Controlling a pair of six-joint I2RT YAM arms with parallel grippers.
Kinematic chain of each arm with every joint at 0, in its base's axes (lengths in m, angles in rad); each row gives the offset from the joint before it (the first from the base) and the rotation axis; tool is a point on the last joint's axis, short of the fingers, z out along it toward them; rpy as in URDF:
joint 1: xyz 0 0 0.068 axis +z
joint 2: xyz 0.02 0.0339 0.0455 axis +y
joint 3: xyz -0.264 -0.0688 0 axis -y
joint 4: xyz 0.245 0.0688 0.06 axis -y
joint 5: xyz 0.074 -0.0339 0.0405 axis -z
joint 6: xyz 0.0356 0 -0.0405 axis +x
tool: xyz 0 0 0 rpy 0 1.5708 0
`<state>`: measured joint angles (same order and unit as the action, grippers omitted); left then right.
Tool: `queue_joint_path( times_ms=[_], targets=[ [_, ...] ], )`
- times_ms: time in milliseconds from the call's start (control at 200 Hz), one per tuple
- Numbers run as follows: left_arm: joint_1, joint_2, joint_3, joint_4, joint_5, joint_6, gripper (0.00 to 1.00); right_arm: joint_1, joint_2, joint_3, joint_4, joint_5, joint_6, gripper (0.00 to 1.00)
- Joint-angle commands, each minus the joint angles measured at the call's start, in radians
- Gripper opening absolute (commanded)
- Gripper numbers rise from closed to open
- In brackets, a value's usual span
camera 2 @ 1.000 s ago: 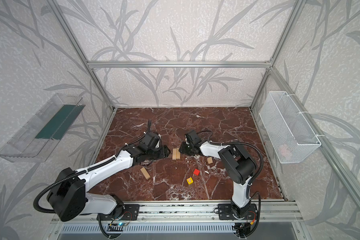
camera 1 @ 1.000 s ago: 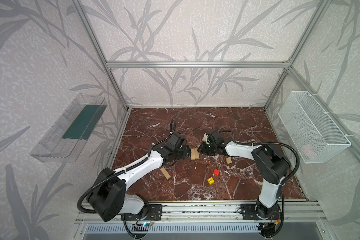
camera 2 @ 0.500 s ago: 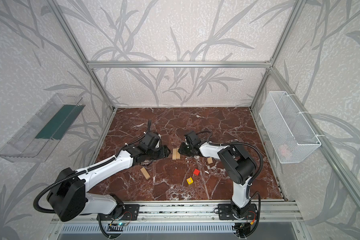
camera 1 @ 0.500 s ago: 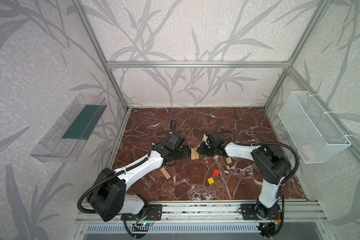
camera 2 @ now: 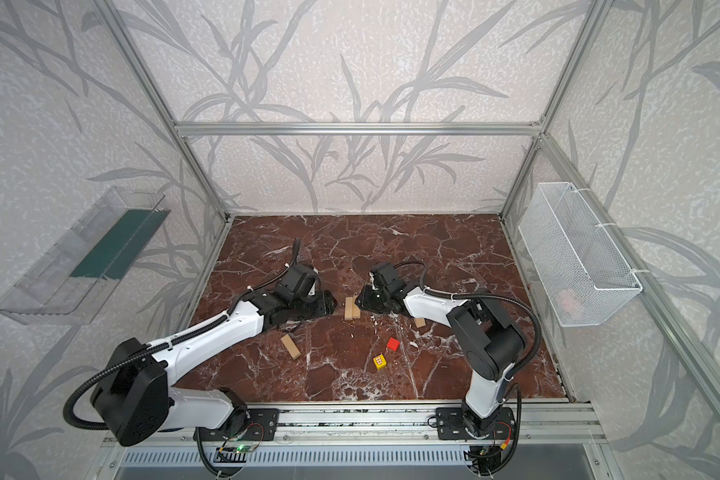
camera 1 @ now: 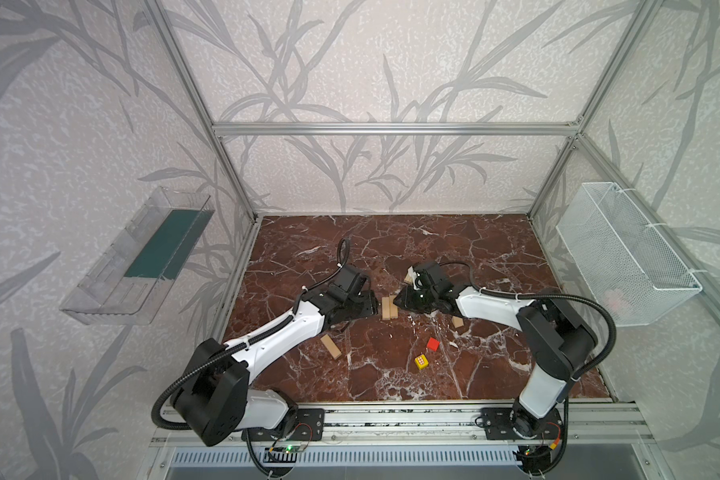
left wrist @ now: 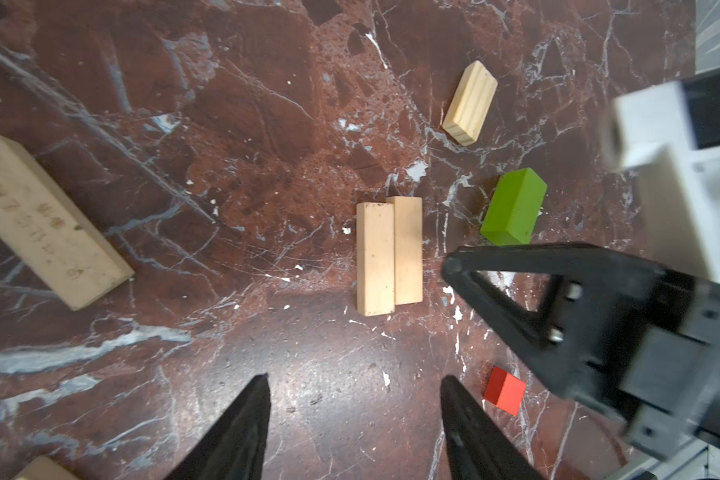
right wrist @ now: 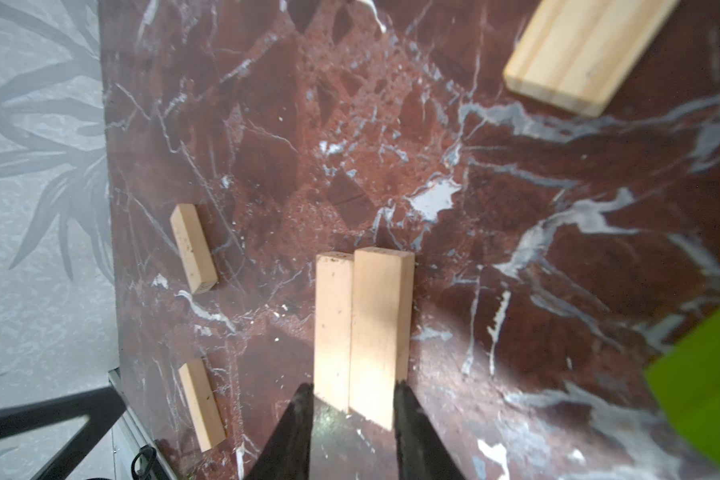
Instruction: Build the wood block tower
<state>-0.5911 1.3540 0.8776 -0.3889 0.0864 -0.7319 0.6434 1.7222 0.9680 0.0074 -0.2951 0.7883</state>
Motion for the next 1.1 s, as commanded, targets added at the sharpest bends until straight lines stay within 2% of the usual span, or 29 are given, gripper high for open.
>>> queue_joint_path(
  times_ms=[0,135,270,380,670,855,1095],
  targets=[
    [0.031,-0.032,0.014,-0.062,-0.067,0.021,0.67,0.0,-0.108,-0.046,-0.046,0.006,-0.09,0.38],
    [0.084,-0.005,0.02,-0.101,-0.1,0.015,0.69,0.0,-0.193,-0.096,-0.098,0.004,-0.198,0.45],
    [0.139,0.062,0.032,-0.121,-0.109,0.004,0.71,0.0,-0.273,-0.17,-0.079,-0.027,-0.291,0.53],
    [0.168,0.133,0.068,-0.179,-0.156,-0.055,0.71,0.0,-0.328,-0.223,-0.062,-0.038,-0.352,0.59],
    [0.205,0.262,0.106,-0.162,-0.179,-0.094,0.7,0.003,-0.394,-0.354,0.119,-0.044,-0.496,0.68],
    [0.227,0.292,0.106,-0.121,-0.209,-0.112,0.61,0.003,-0.4,-0.408,0.215,-0.03,-0.499,0.7],
    [0.247,0.359,0.131,-0.083,-0.188,-0.102,0.57,0.002,-0.414,-0.429,0.25,-0.002,-0.491,0.72]
  ],
)
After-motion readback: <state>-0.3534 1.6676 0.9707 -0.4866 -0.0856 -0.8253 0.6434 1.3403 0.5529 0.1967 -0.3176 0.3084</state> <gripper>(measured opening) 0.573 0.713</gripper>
